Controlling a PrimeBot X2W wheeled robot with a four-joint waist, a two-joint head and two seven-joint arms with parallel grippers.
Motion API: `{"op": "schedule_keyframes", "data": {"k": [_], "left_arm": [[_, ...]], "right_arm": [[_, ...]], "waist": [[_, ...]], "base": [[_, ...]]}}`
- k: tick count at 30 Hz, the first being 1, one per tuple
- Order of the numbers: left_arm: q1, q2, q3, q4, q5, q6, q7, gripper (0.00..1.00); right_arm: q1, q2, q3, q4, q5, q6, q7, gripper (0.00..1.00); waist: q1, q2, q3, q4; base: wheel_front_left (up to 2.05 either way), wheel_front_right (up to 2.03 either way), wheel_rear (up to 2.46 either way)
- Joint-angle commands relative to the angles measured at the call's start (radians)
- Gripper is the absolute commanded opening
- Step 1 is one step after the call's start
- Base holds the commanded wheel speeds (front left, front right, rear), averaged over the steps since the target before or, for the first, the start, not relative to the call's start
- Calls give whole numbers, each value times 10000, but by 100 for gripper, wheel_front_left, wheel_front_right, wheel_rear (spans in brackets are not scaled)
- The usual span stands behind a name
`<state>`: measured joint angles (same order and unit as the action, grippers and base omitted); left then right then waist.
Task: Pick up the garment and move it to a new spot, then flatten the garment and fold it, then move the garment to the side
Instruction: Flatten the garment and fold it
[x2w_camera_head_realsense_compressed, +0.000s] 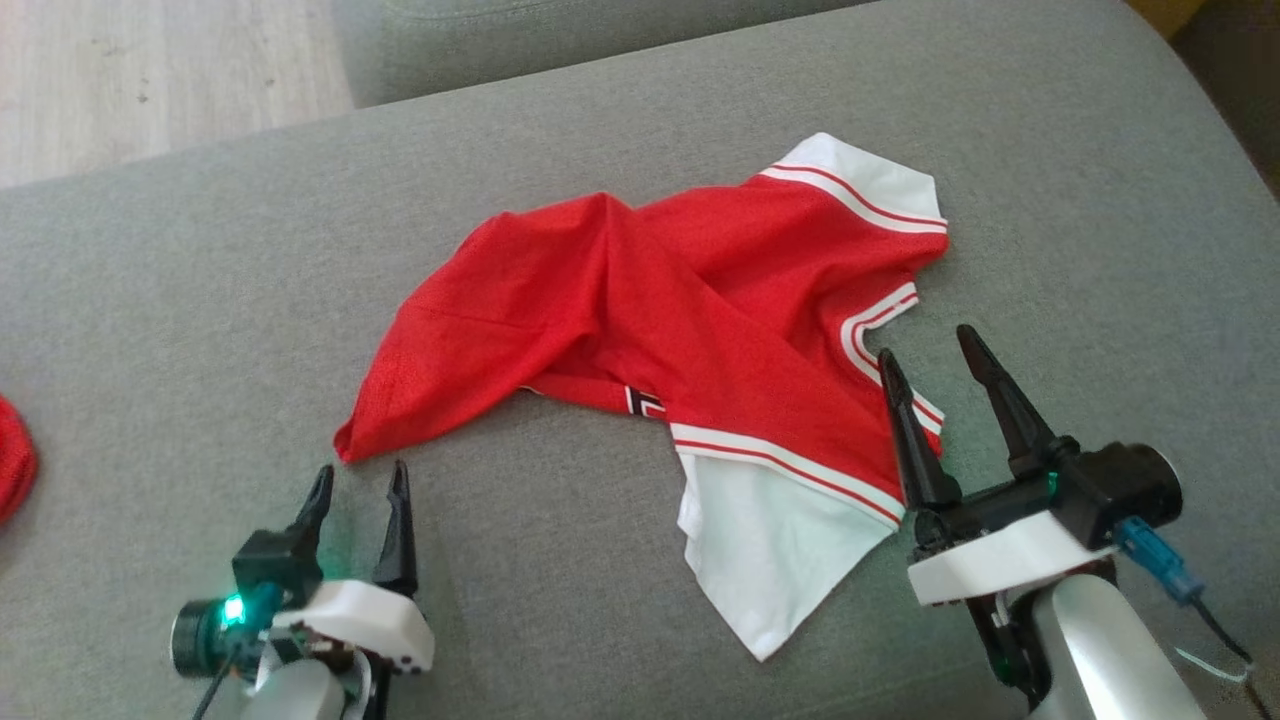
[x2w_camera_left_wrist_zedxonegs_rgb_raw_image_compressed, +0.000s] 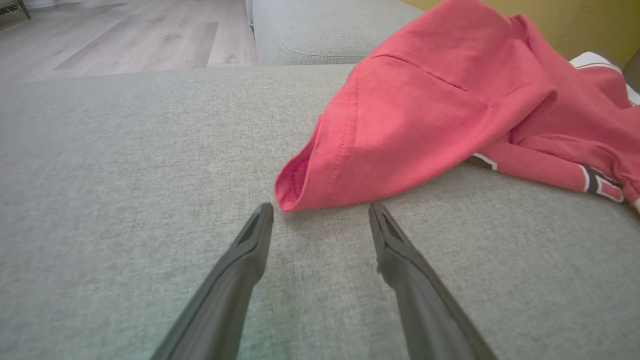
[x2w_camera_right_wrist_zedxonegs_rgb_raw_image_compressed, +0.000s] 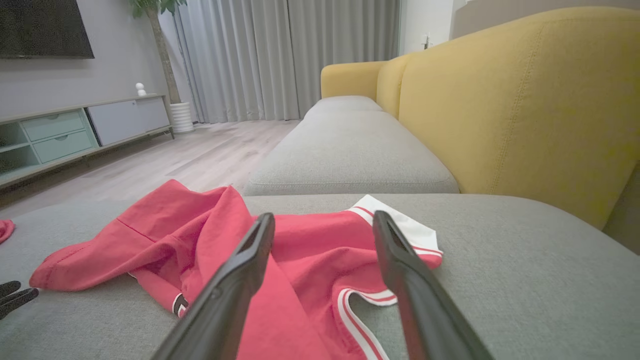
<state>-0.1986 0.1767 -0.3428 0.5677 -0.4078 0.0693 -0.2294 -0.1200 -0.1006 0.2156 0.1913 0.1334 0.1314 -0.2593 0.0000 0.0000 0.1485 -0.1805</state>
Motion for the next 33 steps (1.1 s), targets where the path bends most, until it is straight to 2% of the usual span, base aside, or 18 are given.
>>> {"op": "schedule_keyframes", "data": {"k": [1, 8, 9, 10, 11, 12, 13, 18, 25, 29, 33], "left_arm": [[-582, 176, 386, -77, -44, -70, -54, 100], [-1203, 283, 358, 687, -37, -257, -131, 100], [-1250, 289, 347, 761, -41, -288, -139, 91], [-1290, 279, 337, 829, -72, -346, -142, 55], [-1322, 277, 319, 894, -96, -406, -144, 25], [-1350, 267, 296, 941, -118, -465, -143, 6], [-1360, 243, 278, 964, -157, -524, -137, 0], [-1163, 144, 354, 606, -493, -717, -104, 0], [-124, 92, 534, -1084, -1264, -943, 490, 0], [864, 204, 588, -2765, -1633, -773, 1122, 0], [1843, 386, 542, -4249, -1721, -398, 1687, 0]], "right_arm": [[-340, -80, 234, -333, 16, -7, -25, 100], [-334, -126, 212, -316, 20, -7, -25, 100], [-342, -130, 214, -311, 27, -7, -25, 100], [-346, -135, 207, -308, 30, -7, -25, 100], [-346, -136, 199, -307, 33, -7, -25, 100], [-342, -138, 193, -306, 33, -7, -25, 100], [-330, -142, 187, -304, 32, -7, -25, 100], [-181, -136, 98, -298, 10, -7, -25, 100], [88, -111, 13, -300, -24, -7, -25, 100], [217, -111, 23, -314, -9, -7, -25, 100], [275, -121, 34, -334, 4, -7, -25, 100]], "waist": [[0, 0, 35, -77], [0, 0, 130, -365], [0, 0, 133, -390], [0, 0, 131, -408], [0, 0, 127, -423], [0, 0, 119, -434], [0, 0, 105, -438], [0, 0, -21, -339], [0, 0, -239, 43], [0, 0, -324, 376], [0, 0, -340, 690]], "base": [[0, 0, 0], [0, 0, 0], [0, 0, 0], [0, 0, 0], [0, 0, 0], [0, 0, 0], [0, 0, 0], [0, 0, 0], [0, 0, 0], [0, 0, 0], [0, 0, 0]]}}
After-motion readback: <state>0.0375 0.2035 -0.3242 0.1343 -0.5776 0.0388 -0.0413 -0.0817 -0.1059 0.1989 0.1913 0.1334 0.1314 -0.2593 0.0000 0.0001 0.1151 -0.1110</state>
